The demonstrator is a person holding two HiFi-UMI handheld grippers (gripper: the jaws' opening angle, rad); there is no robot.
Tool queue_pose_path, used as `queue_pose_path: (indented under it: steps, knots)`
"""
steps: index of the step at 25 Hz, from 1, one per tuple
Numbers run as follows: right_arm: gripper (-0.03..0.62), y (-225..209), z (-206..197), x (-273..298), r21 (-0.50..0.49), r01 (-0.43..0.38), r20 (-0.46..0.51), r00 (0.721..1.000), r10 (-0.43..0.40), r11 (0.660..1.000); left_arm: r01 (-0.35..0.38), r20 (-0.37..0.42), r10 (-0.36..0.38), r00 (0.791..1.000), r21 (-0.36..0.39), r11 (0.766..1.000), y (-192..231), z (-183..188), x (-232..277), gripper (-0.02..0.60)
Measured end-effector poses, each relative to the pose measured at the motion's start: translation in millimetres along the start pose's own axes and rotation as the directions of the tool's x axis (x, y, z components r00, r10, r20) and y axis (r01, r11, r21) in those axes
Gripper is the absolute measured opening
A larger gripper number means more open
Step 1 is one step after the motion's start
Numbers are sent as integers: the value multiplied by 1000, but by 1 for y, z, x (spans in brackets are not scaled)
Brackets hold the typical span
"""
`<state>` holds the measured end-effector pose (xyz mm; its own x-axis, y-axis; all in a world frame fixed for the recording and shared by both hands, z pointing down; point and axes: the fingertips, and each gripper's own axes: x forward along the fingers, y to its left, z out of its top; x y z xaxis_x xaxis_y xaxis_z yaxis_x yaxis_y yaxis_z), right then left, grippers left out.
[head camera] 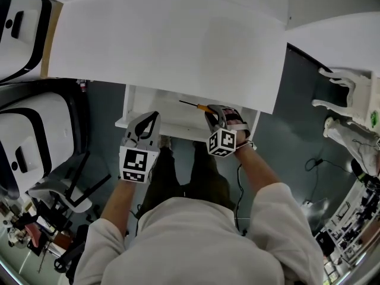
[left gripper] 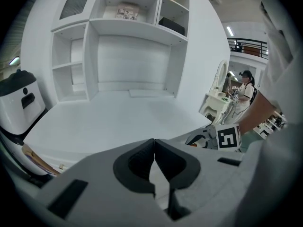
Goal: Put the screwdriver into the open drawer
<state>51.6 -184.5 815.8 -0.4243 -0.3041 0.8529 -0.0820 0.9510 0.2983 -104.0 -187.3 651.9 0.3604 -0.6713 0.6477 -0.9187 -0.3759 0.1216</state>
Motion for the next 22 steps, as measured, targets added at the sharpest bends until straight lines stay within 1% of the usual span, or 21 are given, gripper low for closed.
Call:
queue_pose_path:
  steps: [9,22]
  knots:
    - [118,7,-11,30,-12,-66,-25,998,66,998,-4,-34,3,999,-32,999,4,-14,13,6]
    - [118,15,-25,52,-9,-127,-89,988,125,992,-11,-56,8,998,-48,999,8,-19,17,6]
